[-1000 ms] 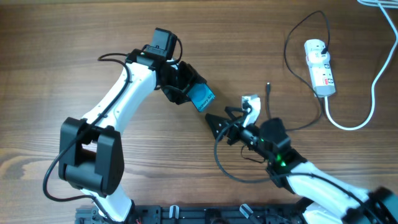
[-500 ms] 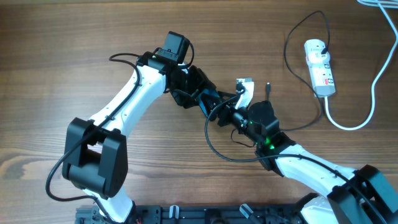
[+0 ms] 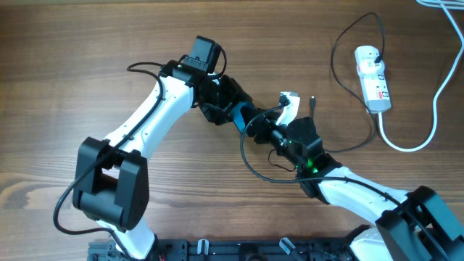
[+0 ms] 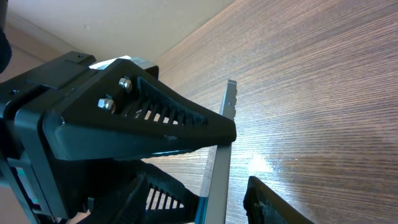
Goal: Plug charger to phone and switch on socket
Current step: 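Grasp the phone's edge with the right gripper, taking it from the left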
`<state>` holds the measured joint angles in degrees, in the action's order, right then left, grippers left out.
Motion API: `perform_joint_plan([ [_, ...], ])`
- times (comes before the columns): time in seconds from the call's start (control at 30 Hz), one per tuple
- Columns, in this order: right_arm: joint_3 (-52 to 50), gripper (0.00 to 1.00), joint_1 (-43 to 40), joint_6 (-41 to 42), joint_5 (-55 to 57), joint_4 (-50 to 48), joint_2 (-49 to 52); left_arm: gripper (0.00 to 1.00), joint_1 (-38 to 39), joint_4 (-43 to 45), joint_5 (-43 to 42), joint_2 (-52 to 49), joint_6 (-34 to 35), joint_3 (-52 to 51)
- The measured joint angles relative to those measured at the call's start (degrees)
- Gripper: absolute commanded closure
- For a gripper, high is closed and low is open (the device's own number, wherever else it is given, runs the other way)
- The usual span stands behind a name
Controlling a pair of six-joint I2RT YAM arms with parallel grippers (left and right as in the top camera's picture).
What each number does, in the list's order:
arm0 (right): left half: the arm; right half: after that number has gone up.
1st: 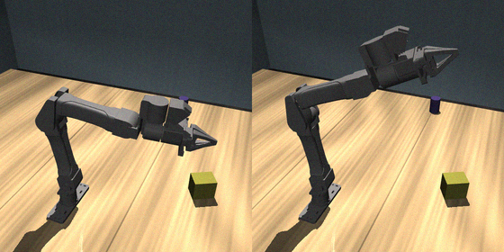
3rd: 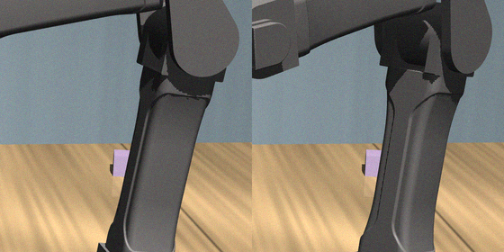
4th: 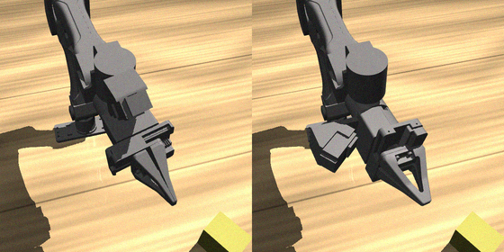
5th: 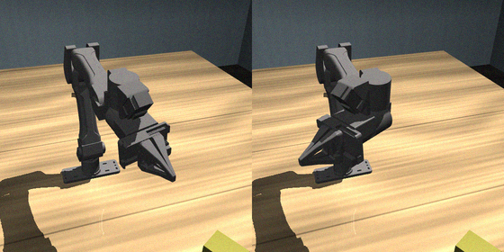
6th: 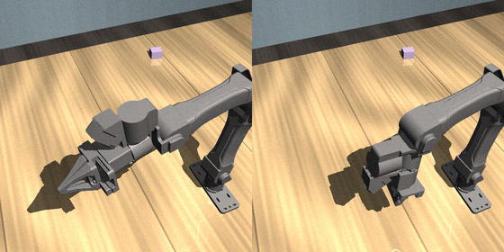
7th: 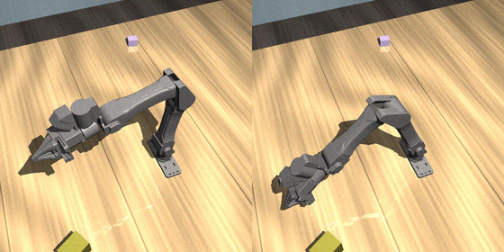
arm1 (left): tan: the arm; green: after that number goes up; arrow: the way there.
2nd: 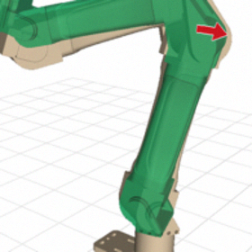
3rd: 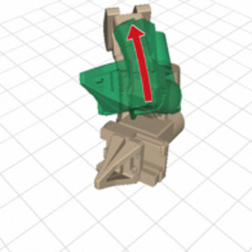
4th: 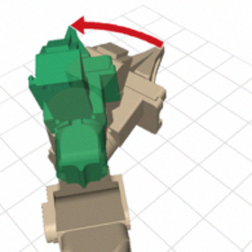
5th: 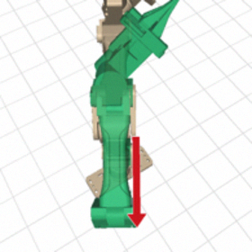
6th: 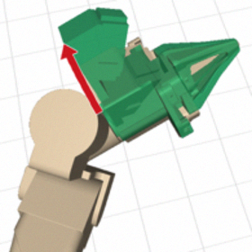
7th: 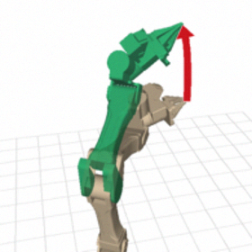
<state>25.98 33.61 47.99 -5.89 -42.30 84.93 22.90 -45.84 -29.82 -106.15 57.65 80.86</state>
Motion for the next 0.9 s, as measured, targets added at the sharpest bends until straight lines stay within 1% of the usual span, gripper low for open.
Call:
perform_joint_plan([
  [0.53,0.0,0.57,1.25,-0.02,2.75,0.0,0.37,0.62,0.0,0.44,-0.26,0.0,0.61,0.0],
  [0.7,0.02,0.58,1.25,0.0,2.78,-0.24,2.12,0.62,0.0,0.48,-0.81,0.0,0.61,0.0],
  [0.9,0.02,0.63,1.25,0.0,2.78,-2.45,2.99,0.62,0.0,0.48,-1.53,0.0,0.61,0.0],
])
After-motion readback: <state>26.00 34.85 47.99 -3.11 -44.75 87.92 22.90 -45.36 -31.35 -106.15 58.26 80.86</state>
